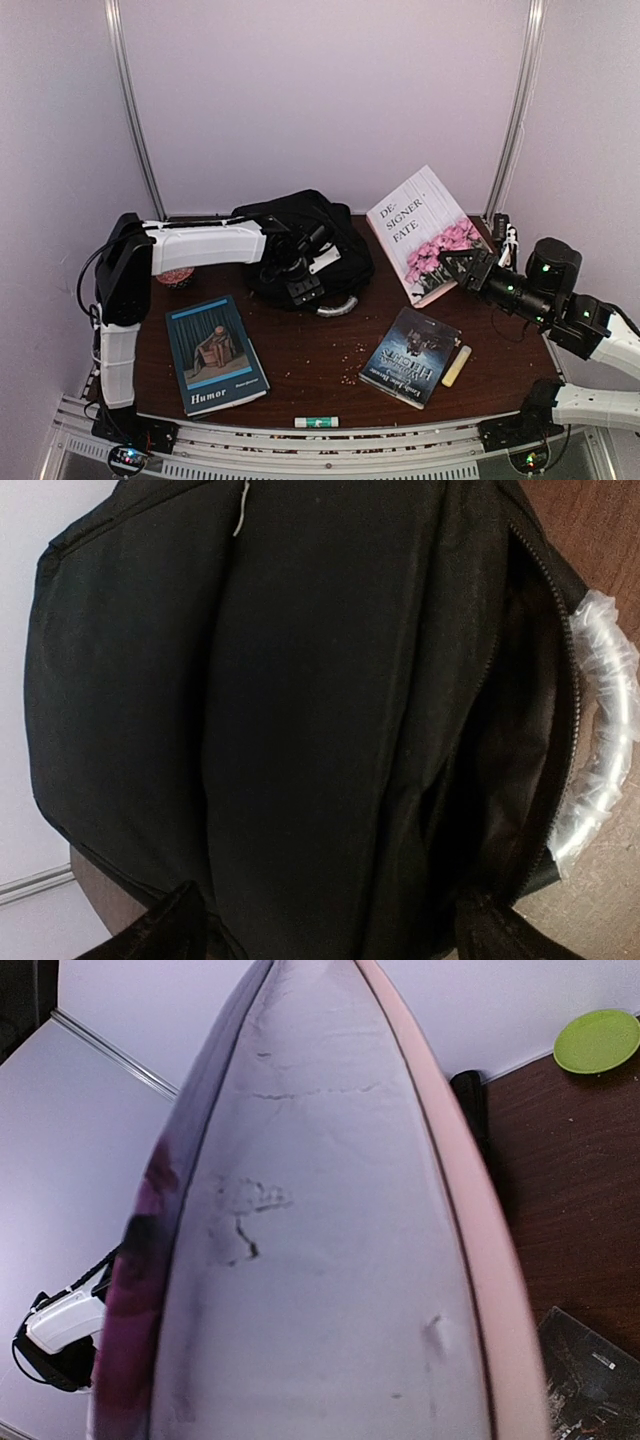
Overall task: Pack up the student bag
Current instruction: Place the book in the student bag.
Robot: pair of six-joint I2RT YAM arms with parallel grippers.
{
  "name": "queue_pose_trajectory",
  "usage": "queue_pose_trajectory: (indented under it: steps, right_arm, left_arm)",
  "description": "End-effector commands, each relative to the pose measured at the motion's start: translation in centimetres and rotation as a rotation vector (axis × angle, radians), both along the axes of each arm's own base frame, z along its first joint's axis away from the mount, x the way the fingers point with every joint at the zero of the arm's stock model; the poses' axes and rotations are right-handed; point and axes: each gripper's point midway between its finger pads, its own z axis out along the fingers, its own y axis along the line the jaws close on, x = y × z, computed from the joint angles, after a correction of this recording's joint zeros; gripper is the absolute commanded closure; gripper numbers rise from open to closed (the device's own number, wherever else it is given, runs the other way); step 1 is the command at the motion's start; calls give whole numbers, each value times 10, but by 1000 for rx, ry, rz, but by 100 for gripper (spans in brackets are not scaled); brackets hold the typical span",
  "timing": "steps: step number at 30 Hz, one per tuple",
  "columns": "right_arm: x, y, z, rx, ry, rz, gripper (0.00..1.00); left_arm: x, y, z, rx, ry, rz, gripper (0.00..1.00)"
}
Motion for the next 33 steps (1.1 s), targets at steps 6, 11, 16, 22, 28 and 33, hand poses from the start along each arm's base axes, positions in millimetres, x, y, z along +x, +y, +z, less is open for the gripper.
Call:
queue_pose_trajectory:
  steps: [6,11,16,22,28,33]
  right_arm:
    - [-5,-1,10,41,-29,20,68]
    - [-8,1,8,39,-19,38,68]
    - [-10,1,3,35,-1,44,68]
    - [-16,7,-8,66,44,87,68]
    - [-23,20,-39,118,147,154,68]
    - [-24,29,-54,215,204,174,69]
  left_arm:
    - [25,-10,5,-77,-4,23,33]
    - [29,-16,31,-146,-31,36,82]
    - [29,-24,88,-299,-89,50,100]
    - [29,-28,158,-504,-149,123,100]
    - [25,-39,201,-712,-144,157,100]
    - [22,-41,220,-818,-142,187,100]
